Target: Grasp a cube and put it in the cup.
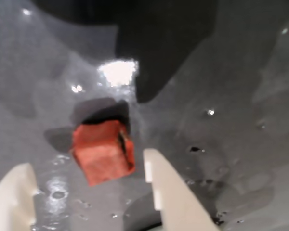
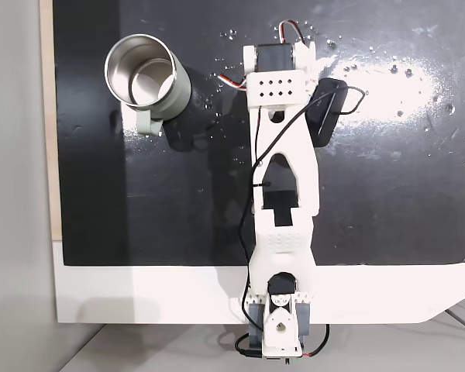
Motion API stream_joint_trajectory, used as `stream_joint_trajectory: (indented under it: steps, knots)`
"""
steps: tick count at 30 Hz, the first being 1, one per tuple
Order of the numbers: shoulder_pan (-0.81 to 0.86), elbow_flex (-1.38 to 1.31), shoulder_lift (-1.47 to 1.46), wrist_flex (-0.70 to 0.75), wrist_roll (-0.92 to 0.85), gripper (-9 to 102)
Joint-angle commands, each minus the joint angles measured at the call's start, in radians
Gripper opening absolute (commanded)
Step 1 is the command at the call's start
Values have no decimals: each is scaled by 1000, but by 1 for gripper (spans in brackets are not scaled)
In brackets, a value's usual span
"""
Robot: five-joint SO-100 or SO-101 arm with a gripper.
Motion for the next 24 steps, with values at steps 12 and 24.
stream_joint_trajectory:
  steps: [12,24]
  knots:
    - [-29,-161,-98,57,-34,25]
    - [-34,-170,-107,61,-34,6]
